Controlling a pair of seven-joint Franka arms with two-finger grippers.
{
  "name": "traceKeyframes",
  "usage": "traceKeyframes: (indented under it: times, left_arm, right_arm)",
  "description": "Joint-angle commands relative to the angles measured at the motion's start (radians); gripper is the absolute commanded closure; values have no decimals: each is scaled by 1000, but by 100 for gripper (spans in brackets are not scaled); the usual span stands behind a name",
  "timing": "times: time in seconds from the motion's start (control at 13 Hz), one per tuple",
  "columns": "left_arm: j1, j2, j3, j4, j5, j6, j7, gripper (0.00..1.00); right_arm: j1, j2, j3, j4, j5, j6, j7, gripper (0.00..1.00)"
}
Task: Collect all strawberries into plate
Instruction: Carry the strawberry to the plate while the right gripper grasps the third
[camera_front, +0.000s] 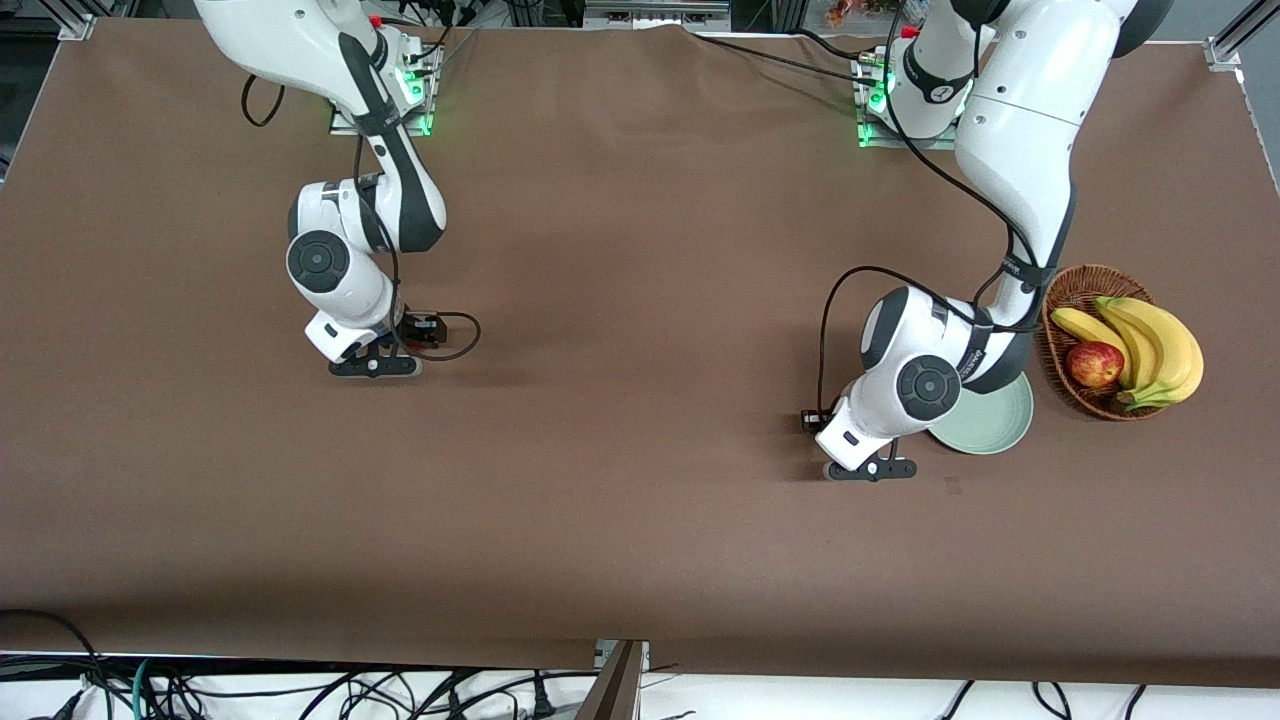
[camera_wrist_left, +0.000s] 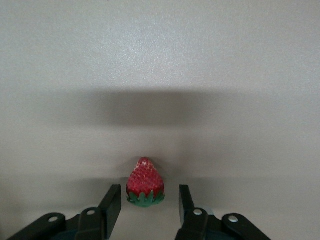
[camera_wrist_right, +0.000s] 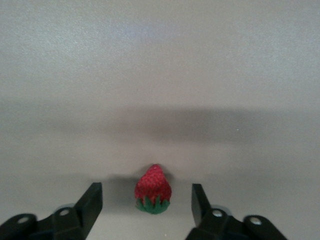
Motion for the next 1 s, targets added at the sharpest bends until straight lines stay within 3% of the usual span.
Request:
traceKeyframes:
  times: [0.0, 0.23, 0.38, 0.69, 0.92]
  left_arm:
    - [-6, -20, 3, -30, 26, 19, -26, 51]
    - [-6, -20, 3, -30, 26, 22, -26, 81]
    - [-6, -20, 3, -29, 27, 24, -24, 95]
    - [8, -32, 3, -21, 35, 11, 3, 100]
    - [50, -84, 6, -22, 33, -63, 123, 100]
  right_arm:
    - [6, -34, -4, -65, -11, 62, -15, 30]
    - [6, -32, -4, -68, -11, 62, -16, 53]
    - [6, -27, -4, -68, -9, 64, -16, 62]
    - [6, -20, -3, -65, -2, 70, -13, 73]
    - [9, -26, 4, -19, 11, 47, -6, 73]
